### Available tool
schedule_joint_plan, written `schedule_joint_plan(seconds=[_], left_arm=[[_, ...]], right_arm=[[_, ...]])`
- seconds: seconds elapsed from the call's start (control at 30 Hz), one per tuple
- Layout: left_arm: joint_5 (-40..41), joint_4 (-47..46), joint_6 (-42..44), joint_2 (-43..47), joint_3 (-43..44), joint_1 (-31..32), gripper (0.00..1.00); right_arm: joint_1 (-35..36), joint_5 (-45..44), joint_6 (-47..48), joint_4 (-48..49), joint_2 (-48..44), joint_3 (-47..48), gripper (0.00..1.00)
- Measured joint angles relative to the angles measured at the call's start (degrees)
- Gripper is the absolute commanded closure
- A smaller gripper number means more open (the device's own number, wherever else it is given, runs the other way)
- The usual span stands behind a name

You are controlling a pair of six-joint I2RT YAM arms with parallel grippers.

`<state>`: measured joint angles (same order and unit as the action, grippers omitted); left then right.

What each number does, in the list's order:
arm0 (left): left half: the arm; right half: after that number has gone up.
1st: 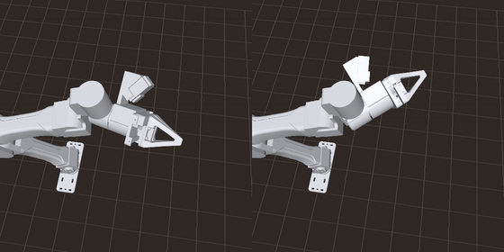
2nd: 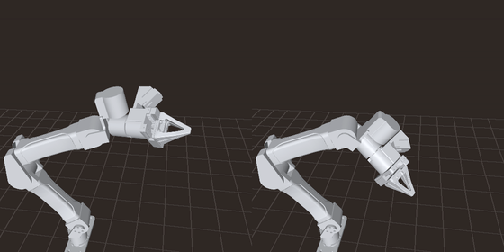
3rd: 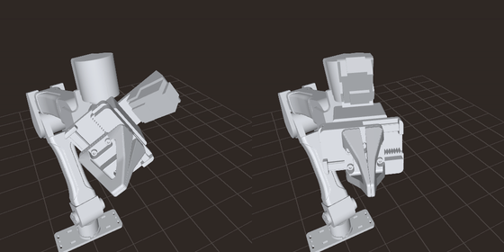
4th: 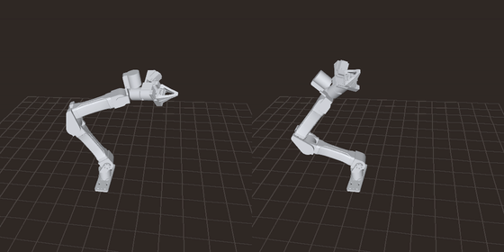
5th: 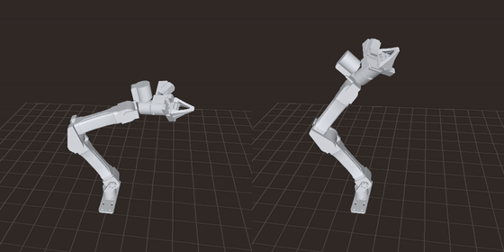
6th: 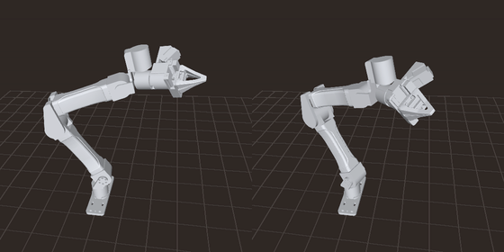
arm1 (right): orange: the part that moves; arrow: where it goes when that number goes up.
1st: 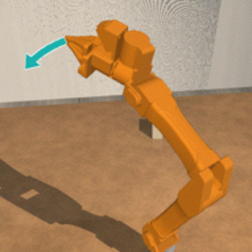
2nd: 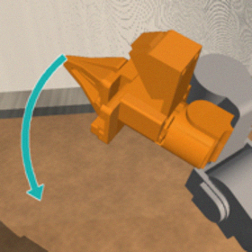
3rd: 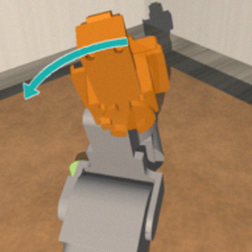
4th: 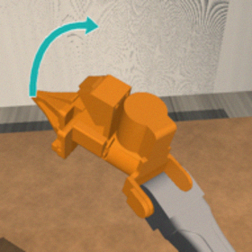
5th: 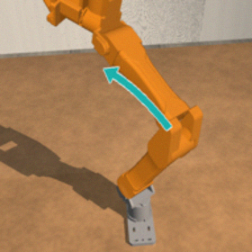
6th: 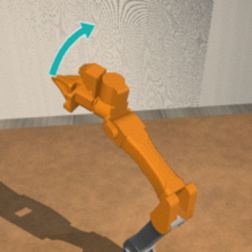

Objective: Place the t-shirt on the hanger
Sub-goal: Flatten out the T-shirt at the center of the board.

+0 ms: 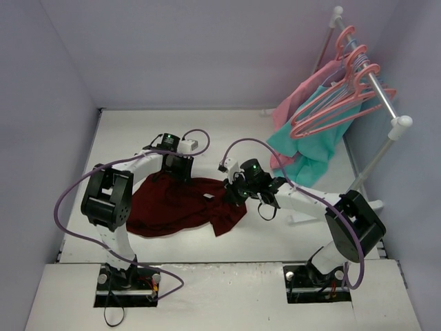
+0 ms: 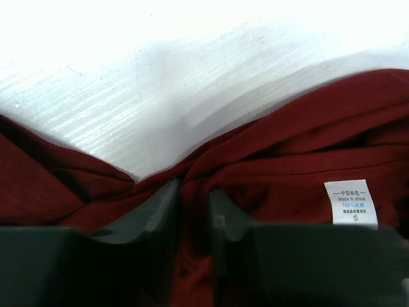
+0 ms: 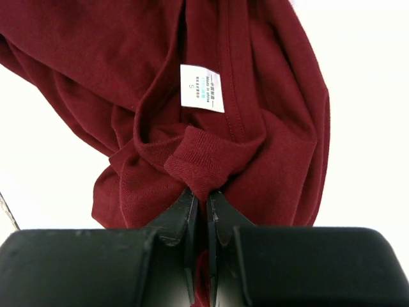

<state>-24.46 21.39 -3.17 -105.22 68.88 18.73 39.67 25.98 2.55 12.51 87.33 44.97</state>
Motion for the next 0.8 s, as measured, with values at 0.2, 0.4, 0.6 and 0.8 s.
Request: schedule_joint_plan(seconds=[0.2,0.4,0.6,0.8], left_arm=[[6.9,3.6,-0.9,0.7,3.2,0.9,1.00],[19.5,13.8,-1.5,3.3,26.7,0.8,1.00],[33.6,14.9,-0.1,2.5,71.6,-2.1,1.00],[38.5,8.8,0.6,15.3,73.4,-2.7,1.00]], right_arm=[[-0.3,-0.1,0.0,-0.7,0.0,0.7,1.00],[-1.0,-4.5,6.8,-12.3,1.6,23.2,1.00],[-2.8,-9.7,18.1,-11.6,11.5,67.7,1.00],[-2.6,-10.0,23.0,-9.7,15.0,86.0,1.00]])
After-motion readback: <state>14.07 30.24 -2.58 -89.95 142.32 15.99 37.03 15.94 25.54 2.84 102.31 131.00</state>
